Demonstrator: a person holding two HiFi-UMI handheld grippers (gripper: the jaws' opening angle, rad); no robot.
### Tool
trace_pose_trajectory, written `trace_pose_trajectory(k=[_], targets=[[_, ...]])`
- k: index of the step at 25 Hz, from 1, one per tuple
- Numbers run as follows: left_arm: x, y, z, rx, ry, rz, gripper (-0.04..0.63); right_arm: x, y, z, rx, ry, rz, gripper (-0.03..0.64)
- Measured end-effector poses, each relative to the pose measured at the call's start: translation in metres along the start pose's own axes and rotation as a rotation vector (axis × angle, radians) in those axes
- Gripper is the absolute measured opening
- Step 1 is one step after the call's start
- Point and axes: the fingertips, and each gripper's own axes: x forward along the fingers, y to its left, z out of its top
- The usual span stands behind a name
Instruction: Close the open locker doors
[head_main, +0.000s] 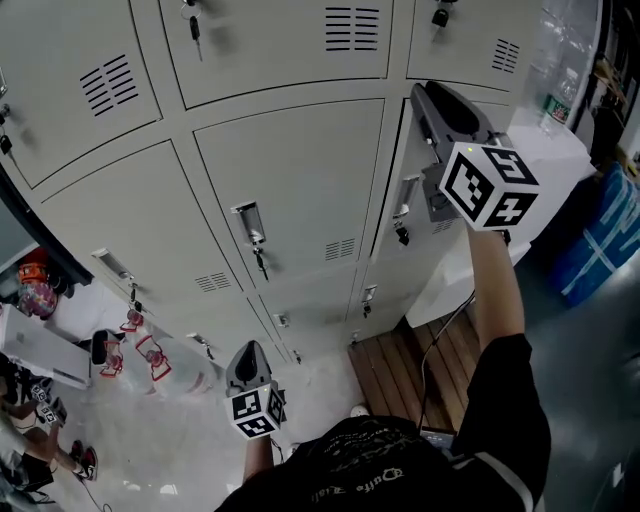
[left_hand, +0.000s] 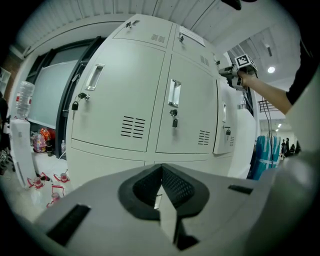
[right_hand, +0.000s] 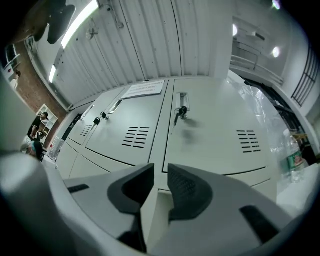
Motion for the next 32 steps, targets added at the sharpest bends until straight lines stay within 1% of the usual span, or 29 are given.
trace_pose_trajectory(k=[4,8,13,18,23,25,28,32], targets=[[-0.003,-0.013,0.005,0.017,-0.004,-0.05,0.008,-0.03,0.005,-0.002,0.003,-0.021,-0.022,0.074],[-0.005,-0.029,0.011,0.033,-0.012,-0.105,0.008,-0.062,0.012,-0.016,0.024,-0.014,-0.048,0.074],[-0.012,-0.051,0.017,0.058,-0.019,-0.188,0.008,-0.105,0.02,-0.038,-0.001,0.036,-0.092,0.074],[-0.019,-0.069,0.019,0.076,-0.023,-0.26,0.008,-0.148,0.031,-0.066,0.009,0.075,-0.142,0.074],[-0.031,-0.082,0.02,0.095,-0.04,-0.316,0.008,-0.187,0.055,-0.096,-0.056,0.114,-0.148,0.074],[-0.036,-0.086,0.018,0.106,-0.043,-0.34,0.008,-0.203,0.066,-0.111,-0.031,0.132,-0.147,0.074],[-0.045,-0.091,0.015,0.116,-0.044,-0.374,0.008,-0.224,0.081,-0.136,0.036,0.158,-0.156,0.074],[-0.055,-0.093,0.014,0.108,-0.056,-0.394,0.008,-0.249,0.105,-0.169,0.079,0.209,-0.172,0.074]])
